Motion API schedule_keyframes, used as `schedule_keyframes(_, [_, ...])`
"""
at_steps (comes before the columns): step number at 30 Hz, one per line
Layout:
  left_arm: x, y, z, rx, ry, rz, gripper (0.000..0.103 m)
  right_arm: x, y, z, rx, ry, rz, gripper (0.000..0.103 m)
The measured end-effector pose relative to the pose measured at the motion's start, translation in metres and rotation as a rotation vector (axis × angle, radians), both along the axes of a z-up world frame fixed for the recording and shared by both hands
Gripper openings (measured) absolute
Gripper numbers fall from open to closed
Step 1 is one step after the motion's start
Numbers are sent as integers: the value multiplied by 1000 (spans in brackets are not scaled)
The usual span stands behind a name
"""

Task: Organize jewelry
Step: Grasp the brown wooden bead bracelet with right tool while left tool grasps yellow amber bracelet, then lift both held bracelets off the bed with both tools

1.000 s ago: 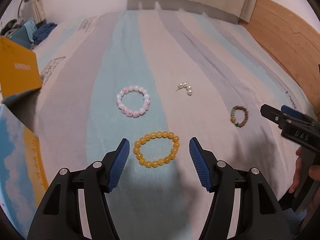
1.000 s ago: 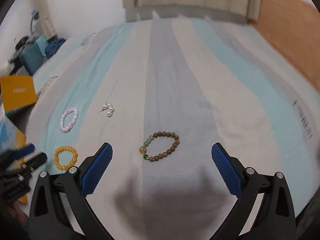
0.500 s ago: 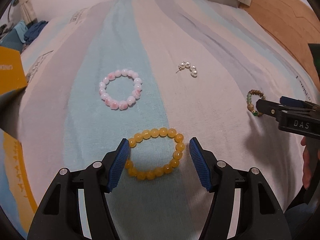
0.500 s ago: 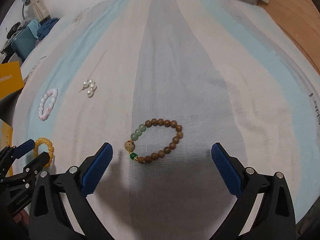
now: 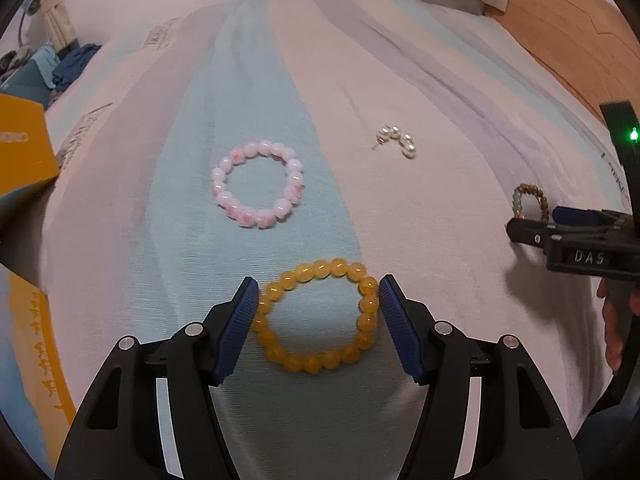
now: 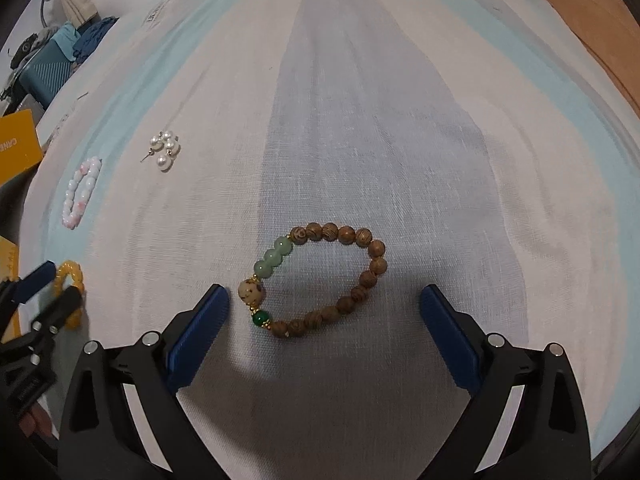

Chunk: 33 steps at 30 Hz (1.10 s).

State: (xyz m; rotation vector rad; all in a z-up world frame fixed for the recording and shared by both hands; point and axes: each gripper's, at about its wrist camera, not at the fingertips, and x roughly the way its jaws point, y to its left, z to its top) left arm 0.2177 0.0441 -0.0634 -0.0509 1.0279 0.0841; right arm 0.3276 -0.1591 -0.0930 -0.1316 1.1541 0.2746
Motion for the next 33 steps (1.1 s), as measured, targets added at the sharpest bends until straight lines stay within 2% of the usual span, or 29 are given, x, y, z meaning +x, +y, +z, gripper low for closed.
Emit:
schedule_keyframes(3, [1, 0, -8, 9, 31, -5, 63, -1, 1, -3, -22, -5, 8, 93])
schedule_keyframes(6, [1, -3, -11, 33, 30, -8, 62, 1, 6, -5, -28, -8, 4, 93])
schedule_keyframes(8, [1, -2, -11, 21, 33, -8, 60, 0, 6, -5, -22, -11, 5, 93])
schedule_keyframes(10, [0, 0, -10, -2, 38, -16, 46, 1, 10, -5, -25, -20, 10, 88])
schedule_keyframes(11, [0, 0, -10, 0, 39, -19, 43, 0, 10, -5, -26, -27, 15, 81])
schedule_keyframes(12, [-1, -1, -9, 0, 42, -25, 34, -1, 11, -4, -25, -34, 19, 69])
schedule_keyframes(13, [-1, -1, -9, -4, 45, -30, 24, -4, 11, -3, -24, -42, 22, 61])
schedule_keyframes(14, [-2, -1, -9, -9, 48, -35, 19, -4, 12, -1, -31, -54, 24, 50])
schedule_keyframes(19, [-3, 3, -6, -52, 53, -51, 18, -5, 13, 1, -47, -68, 37, 26])
schedule_keyframes(20, [-4, 4, -5, -59, 52, -54, 18, -5, 13, 3, -47, -70, 37, 17])
schedule_keyframes(21, [-5, 2, -3, -67, 49, -59, 18, -4, 11, 4, -38, -75, 37, 12])
schedule_keyframes(29, [-11, -3, 4, -71, 27, -58, 18, -3, -1, 12, 8, -95, 21, 10])
schedule_keyframes(30, [-12, -3, 6, -71, 22, -60, 16, -3, -2, 14, 13, -98, 17, 10])
schedule_keyframes(31, [-12, -3, 8, -71, 19, -61, 8, -3, -4, 16, 22, -103, 12, 10])
schedule_keyframes(33, [-14, -4, 10, -68, 14, -63, 8, -3, -7, 17, 32, -106, 3, 10])
